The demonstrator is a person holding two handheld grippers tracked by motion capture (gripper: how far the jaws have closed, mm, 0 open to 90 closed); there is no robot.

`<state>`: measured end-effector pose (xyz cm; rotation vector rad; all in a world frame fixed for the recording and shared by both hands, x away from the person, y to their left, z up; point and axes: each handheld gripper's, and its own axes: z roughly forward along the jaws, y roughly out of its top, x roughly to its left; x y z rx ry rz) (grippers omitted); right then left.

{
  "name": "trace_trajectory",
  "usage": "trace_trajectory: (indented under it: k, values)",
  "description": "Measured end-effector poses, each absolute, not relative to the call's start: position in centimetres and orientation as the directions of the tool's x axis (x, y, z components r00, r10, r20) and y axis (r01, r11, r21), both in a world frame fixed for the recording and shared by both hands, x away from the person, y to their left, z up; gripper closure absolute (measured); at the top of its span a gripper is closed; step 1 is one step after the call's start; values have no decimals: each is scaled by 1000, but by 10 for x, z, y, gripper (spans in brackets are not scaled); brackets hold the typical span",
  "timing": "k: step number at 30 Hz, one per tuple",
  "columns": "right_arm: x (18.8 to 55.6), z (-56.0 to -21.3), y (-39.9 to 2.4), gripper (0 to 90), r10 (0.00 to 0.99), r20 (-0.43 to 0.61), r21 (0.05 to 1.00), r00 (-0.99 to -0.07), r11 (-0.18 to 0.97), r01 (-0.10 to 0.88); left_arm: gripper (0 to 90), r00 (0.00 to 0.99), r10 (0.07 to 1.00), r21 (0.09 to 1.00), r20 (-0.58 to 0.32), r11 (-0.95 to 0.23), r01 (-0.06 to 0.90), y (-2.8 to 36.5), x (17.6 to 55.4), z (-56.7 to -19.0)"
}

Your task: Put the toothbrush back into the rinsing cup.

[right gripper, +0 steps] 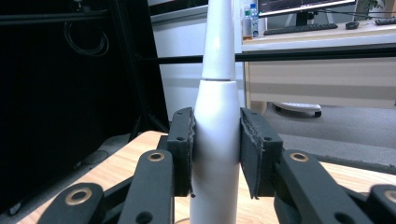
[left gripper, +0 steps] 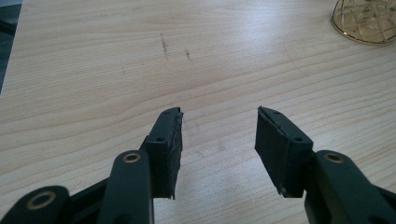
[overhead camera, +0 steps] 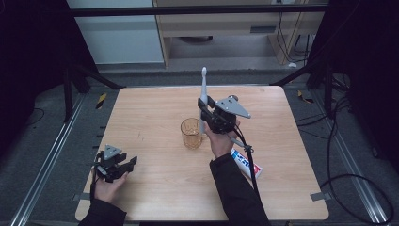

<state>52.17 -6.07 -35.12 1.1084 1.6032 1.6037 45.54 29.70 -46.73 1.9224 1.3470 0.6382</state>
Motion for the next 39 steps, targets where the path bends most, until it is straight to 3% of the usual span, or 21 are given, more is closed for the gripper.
trace_trajectory:
  k: [39]
  values:
    - [557, -391, -13, 673, 870, 114, 989, -481, -55, 135, 508, 337, 941, 771, 12, -224, 596, 298, 456, -468]
